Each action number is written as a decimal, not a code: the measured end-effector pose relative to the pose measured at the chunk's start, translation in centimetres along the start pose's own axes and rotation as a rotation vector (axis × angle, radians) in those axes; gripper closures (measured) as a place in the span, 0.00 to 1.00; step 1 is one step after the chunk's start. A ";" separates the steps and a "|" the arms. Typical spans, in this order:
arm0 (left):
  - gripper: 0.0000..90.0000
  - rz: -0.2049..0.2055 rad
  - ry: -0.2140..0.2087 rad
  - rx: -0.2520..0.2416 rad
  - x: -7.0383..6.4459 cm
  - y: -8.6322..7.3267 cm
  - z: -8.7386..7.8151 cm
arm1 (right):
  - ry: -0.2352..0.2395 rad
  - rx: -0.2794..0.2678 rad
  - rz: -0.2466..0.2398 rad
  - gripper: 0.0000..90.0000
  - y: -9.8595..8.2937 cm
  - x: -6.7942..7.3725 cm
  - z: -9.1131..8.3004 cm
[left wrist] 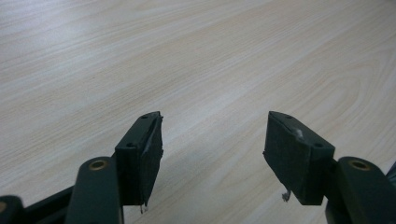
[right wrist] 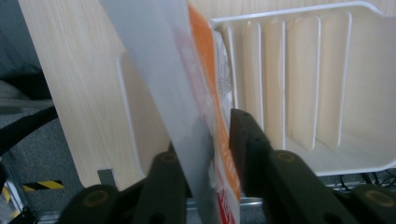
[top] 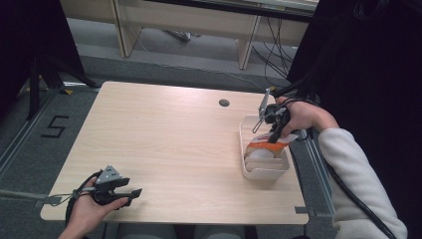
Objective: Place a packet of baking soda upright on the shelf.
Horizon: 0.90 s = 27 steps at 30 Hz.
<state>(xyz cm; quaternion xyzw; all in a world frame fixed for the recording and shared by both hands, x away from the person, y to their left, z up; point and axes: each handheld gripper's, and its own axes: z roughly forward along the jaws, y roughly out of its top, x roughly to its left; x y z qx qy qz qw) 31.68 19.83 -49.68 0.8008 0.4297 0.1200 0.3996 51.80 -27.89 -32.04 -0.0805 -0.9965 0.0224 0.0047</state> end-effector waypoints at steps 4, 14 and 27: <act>0.40 -0.003 0.001 0.000 0.0 0.0 0.0 | -0.016 -0.032 0.017 0.66 -0.1 0.2 -0.2; 0.40 -0.001 0.000 -0.001 0.0 0.0 0.0 | -0.038 -0.146 0.094 0.43 -0.3 0.9 -0.7; 0.40 -0.002 0.002 -0.002 0.0 0.0 0.0 | -0.059 -0.310 0.166 0.38 -1.3 2.1 -0.8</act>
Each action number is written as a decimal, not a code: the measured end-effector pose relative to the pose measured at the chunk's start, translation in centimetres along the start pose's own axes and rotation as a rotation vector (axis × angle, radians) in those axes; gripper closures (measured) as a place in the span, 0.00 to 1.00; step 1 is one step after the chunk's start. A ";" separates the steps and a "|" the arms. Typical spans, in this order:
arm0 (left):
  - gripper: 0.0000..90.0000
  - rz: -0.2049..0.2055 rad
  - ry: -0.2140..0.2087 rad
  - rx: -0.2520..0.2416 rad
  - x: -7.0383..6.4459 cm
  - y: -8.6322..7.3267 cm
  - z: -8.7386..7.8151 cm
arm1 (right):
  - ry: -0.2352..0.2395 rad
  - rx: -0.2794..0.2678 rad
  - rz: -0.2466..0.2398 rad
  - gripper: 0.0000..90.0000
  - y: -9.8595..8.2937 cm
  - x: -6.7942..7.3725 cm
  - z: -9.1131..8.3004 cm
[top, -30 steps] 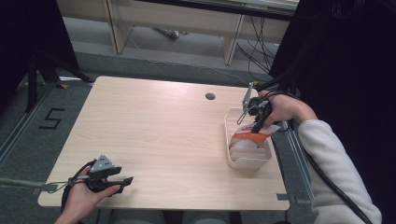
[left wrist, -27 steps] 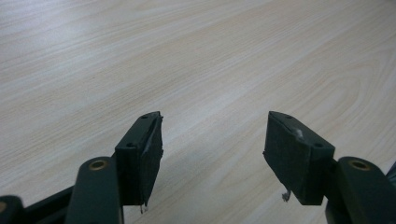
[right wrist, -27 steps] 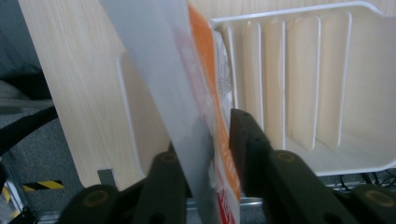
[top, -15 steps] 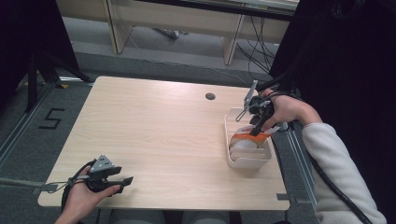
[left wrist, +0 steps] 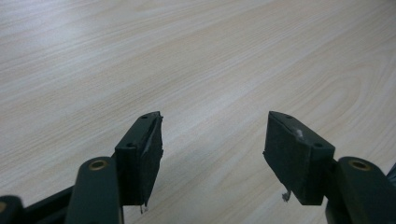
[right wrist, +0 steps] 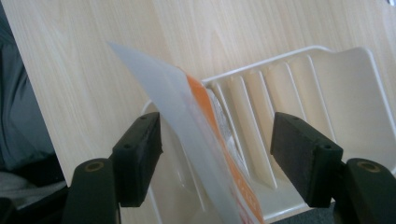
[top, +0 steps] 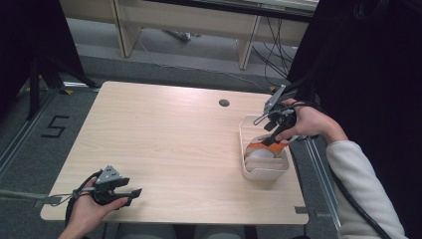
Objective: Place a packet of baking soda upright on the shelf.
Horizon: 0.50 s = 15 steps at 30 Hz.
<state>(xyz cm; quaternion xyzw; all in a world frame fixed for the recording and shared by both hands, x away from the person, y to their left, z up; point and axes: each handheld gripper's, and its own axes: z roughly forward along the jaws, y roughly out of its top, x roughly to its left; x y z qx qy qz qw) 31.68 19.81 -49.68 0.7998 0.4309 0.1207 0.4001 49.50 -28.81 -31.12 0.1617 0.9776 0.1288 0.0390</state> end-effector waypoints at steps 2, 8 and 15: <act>0.40 -0.001 0.001 0.003 0.0 0.0 0.0 | -0.012 -0.016 -0.002 0.38 -0.2 0.2 0.0; 0.40 0.002 0.000 0.001 0.0 0.0 0.0 | -0.055 -0.094 0.032 0.37 -0.8 0.9 0.0; 0.40 -0.003 0.001 0.000 0.0 0.0 0.0 | -0.098 -0.189 0.073 0.35 -1.4 1.5 -0.4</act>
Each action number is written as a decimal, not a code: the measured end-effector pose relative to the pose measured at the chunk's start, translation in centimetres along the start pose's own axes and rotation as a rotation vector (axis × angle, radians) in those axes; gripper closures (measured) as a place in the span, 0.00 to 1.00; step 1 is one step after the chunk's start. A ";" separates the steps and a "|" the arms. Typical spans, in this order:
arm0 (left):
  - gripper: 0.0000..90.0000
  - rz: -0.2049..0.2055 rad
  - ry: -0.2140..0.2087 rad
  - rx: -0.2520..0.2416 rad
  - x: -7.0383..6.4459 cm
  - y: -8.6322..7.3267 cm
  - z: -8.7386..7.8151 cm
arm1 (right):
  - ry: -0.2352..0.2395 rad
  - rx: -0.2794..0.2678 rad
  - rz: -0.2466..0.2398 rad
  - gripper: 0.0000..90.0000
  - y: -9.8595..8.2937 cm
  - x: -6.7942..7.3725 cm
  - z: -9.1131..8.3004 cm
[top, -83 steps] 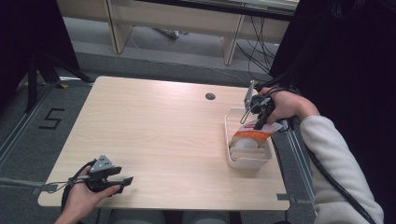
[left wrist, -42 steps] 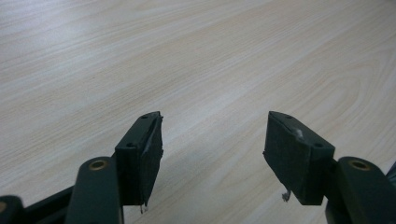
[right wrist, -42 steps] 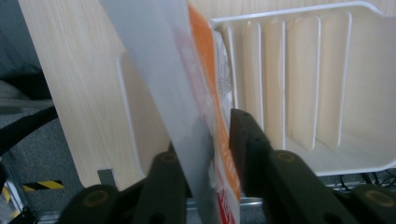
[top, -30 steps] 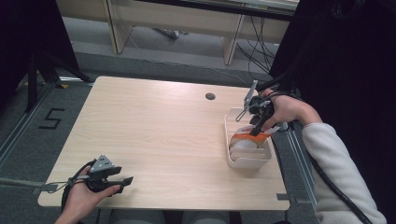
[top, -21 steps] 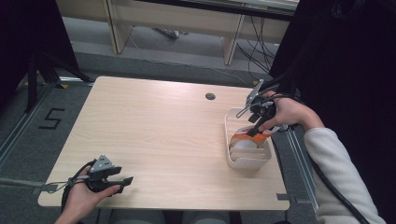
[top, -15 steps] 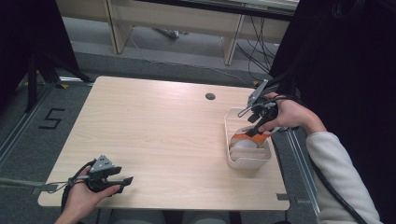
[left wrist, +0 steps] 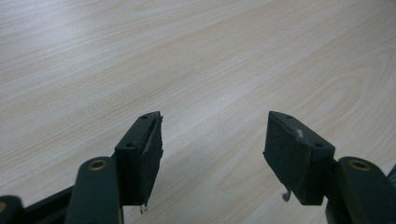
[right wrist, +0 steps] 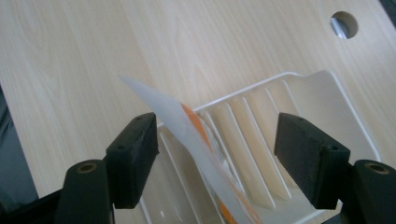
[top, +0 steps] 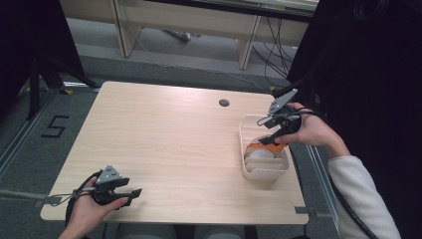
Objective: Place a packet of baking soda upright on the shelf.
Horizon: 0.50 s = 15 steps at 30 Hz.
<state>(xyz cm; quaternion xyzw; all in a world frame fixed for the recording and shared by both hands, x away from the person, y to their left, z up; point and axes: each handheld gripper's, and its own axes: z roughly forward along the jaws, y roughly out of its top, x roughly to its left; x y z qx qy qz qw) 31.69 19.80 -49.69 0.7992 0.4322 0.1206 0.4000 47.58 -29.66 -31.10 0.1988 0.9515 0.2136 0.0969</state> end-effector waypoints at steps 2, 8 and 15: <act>0.40 -0.003 0.001 0.001 0.0 0.0 0.0 | -0.023 -0.028 0.041 0.34 -0.2 0.3 -0.2; 0.40 0.002 -0.001 -0.003 0.0 0.0 0.0 | -0.109 -0.148 0.054 0.34 -0.5 1.1 -0.1; 0.40 0.003 0.002 -0.003 0.0 0.0 0.0 | -0.223 -0.255 0.071 0.32 -1.0 2.2 -0.3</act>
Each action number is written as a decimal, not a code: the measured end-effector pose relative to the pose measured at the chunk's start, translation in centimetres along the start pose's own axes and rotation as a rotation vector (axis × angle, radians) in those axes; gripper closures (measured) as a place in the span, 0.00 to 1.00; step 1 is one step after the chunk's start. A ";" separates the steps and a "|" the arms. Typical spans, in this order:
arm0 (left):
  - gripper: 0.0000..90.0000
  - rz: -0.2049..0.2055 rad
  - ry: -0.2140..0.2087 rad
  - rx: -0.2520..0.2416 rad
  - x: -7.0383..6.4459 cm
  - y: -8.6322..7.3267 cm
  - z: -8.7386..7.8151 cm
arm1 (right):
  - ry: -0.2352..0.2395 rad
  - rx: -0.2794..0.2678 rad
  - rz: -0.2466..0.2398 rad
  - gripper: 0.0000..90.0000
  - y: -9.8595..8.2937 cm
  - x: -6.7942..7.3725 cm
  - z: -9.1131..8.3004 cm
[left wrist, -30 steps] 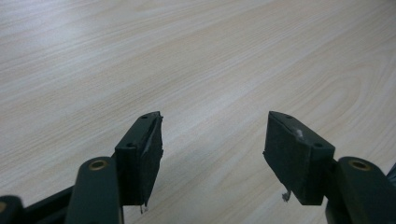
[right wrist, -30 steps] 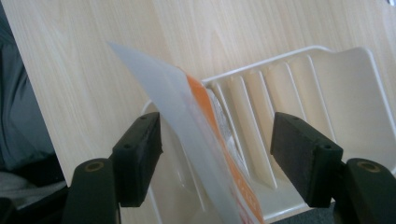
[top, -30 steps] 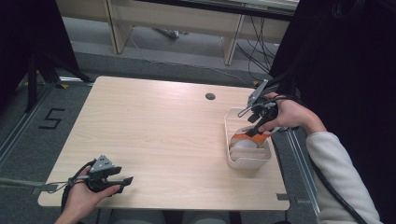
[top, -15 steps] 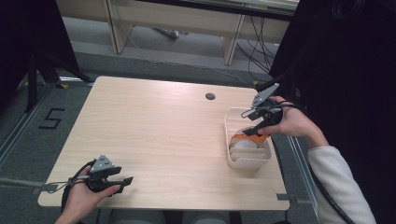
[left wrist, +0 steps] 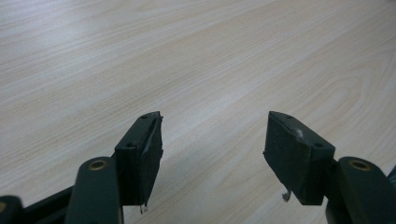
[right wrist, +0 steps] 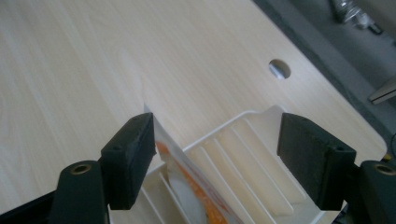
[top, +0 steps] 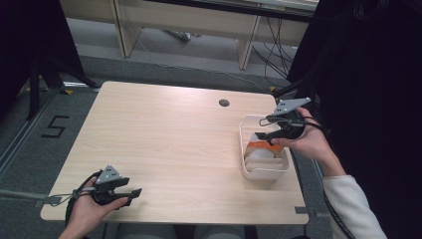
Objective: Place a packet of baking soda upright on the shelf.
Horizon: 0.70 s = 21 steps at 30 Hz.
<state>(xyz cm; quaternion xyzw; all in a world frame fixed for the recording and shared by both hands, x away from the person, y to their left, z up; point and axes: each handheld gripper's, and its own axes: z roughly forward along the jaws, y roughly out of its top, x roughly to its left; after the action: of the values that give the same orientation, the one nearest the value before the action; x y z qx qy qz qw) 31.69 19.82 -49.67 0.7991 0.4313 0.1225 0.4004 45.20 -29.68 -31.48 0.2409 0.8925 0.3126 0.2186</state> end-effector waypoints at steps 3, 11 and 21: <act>0.40 -0.001 -0.003 -0.002 0.0 0.0 0.0 | -0.025 -0.036 0.026 0.32 0.0 0.6 -0.6; 0.40 0.004 -0.002 0.000 0.0 0.0 0.0 | -0.055 -0.155 0.067 0.32 -0.5 2.3 -1.3; 0.40 -0.001 -0.001 -0.004 0.0 0.0 0.0 | -0.027 -0.239 0.064 0.34 -1.1 4.4 -1.7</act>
<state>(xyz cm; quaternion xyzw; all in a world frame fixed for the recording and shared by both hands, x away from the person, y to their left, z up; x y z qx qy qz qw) 31.70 19.82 -49.67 0.7983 0.4312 0.1227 0.4021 40.44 -28.72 -32.05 0.2457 0.8376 0.4205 0.2475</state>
